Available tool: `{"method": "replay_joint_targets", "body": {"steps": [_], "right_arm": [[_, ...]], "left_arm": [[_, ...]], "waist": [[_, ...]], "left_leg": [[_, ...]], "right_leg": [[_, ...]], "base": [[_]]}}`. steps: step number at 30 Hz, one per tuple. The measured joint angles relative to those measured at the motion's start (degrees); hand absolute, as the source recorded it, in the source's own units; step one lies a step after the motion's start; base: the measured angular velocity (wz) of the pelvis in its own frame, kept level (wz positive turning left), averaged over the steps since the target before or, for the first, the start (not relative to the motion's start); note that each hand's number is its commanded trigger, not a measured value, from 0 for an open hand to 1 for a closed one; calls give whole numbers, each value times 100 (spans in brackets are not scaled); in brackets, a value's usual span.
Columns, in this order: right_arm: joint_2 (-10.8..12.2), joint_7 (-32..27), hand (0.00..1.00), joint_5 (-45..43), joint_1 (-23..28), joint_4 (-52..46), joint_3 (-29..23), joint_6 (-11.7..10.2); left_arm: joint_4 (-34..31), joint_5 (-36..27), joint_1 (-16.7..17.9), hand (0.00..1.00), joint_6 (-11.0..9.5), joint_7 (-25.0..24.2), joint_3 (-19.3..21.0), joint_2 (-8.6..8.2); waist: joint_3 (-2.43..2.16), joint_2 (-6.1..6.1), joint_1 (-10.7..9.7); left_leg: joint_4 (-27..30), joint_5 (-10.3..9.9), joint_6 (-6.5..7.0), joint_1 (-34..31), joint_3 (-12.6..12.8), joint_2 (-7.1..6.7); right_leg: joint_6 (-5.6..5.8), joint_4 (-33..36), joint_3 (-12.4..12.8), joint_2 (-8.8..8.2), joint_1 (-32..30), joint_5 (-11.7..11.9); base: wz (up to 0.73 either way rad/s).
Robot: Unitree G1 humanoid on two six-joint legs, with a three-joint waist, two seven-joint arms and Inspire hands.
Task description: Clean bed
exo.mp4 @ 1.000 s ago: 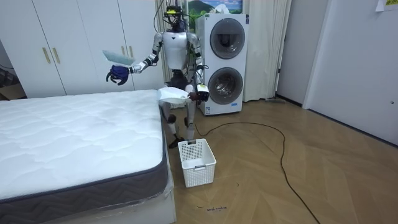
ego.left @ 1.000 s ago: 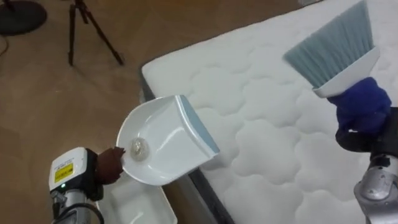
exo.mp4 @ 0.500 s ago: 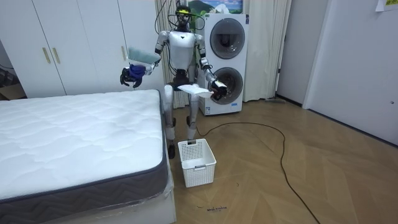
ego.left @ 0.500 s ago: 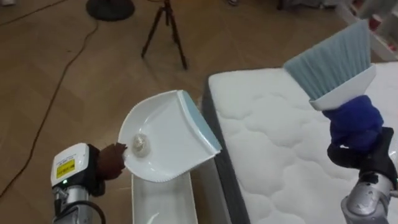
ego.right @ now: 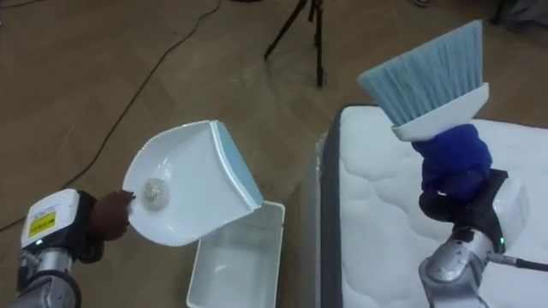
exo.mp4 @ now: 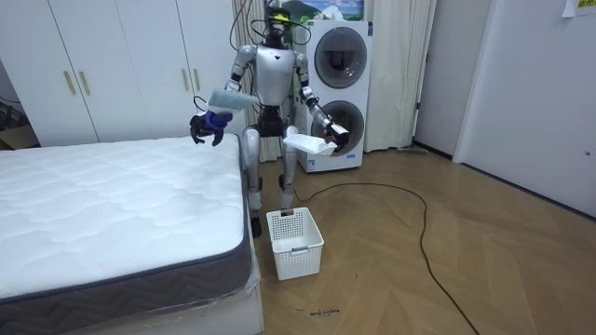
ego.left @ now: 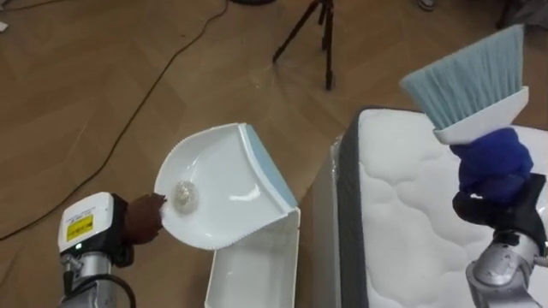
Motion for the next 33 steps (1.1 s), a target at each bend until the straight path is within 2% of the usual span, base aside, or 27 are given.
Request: {"method": "replay_joint_targets", "body": {"steps": [1, 3, 5, 6, 10, 13, 14, 15, 18, 20, 21, 23, 27, 29, 33], "right_arm": [[-3, 0, 0, 0, 0, 40, 17, 0], [-31, 0, 0, -50, -5, 152, 75, -24], [-37, 15, 0, -58, -97, 457, 145, -68], [-38, 21, 0, -59, -132, 566, 156, -88], [-67, 177, 0, -115, -167, 961, 181, -148], [-168, 215, 0, -112, -244, 1147, 328, -180], [-176, 224, 0, -113, -323, 1237, 361, -258], [-184, 228, 0, -113, -364, 1287, 358, -280], [-265, 366, 0, -233, -511, 1354, 359, -283], [-283, 388, 0, -373, -579, 1354, 364, -283], [-285, 388, 0, -422, -580, 1354, 366, -283], [-298, 390, 0, -514, -573, 1355, 433, -280], [-374, 400, 0, -543, -580, 1349, 577, -281], [-459, 471, 0, -527, -550, 1351, 575, -272], [-496, 596, 0, -538, -511, 1350, 576, -199]], "left_arm": [[69, 14, -74, 100, 1, 48, -1, 60], [234, 15, -246, 100, -3, 93, -3, 139], [457, 16, -546, 100, -21, 93, -8, 300], [506, 17, -635, 100, -21, 93, -9, 339], [637, 219, -972, 100, -32, 104, -49, 667], [811, 262, -1355, 100, -74, 212, -236, 930], [810, 319, -1446, 100, -89, 254, -250, 1014], [813, 408, -1519, 100, -101, 264, -251, 1040], [826, 817, -1843, 100, -130, 289, -512, 1360], [867, 1065, -1948, 100, -115, 292, -814, 1604], [895, 1105, -1975, 100, -115, 291, -902, 1647], [922, 1156, -2015, 100, -104, 285, -1146, 1807], [928, 1297, -2016, 100, -51, 187, -1168, 1847], [977, 1493, -2015, 100, -23, 126, -1351, 1899], [1065, 1670, -1906, 100, -4, -99, -1645, 2042]], "waist": [[3, 2, 13], [44, 47, 17], [83, 99, 25], [88, 107, 24], [109, 138, -11], [156, 213, -57], [165, 262, -119], [177, 281, -134], [212, 374, -206], [208, 572, -347], [209, 611, -375], [205, 680, -527], [190, 753, -610], [192, 886, -739], [181, 1001, -813]], "left_leg": [[13, 0, 1, -52, -1, -16], [91, -20, 31, -113, -10, -46], [230, -43, 56, -294, -1, -64], [270, -43, 57, -365, -1, -70], [379, -42, 59, -608, 88, -151], [464, -41, 62, -773, 123, -200], [503, -41, 62, -861, 133, -219], [532, -42, 63, -904, 154, -223], [649, -46, 71, -1117, 291, -275], [719, -65, 96, -1191, 344, -277], [718, -66, 96, -1190, 366, -279], [729, -70, 105, -1208, 474, -365], [826, -86, 128, -1417, 701, -371], [977, -103, 140, -1597, 717, -370], [993, -103, 140, -1670, 871, -361]], "right_leg": [[5, 17, 2, -15, -53, -3], [31, 146, 10, -42, -142, -36], [31, 366, 125, -48, -382, -72], [29, 414, 147, -51, -458, -75], [70, 869, 265, -174, -906, -186], [85, 1193, 348, -226, -1213, -219], [87, 1263, 356, -246, -1331, -241], [85, 1311, 381, -252, -1387, -251], [97, 1553, 405, -358, -1620, -367], [106, 1620, 427, -371, -1697, -404], [120, 1639, 426, -386, -1708, -415], [138, 1873, 430, -526, -1825, -556], [127, 2204, 412, -642, -2192, -633], [101, 2337, 415, -640, -2354, -681], [85, 2479, 603, -615, -2554, -723]], "base": [[0], [0], [0], [-4], [-7], [-3], [-6], [-8], [-8], [-7], [-10], [-6], [-20], [0], [-18]]}}
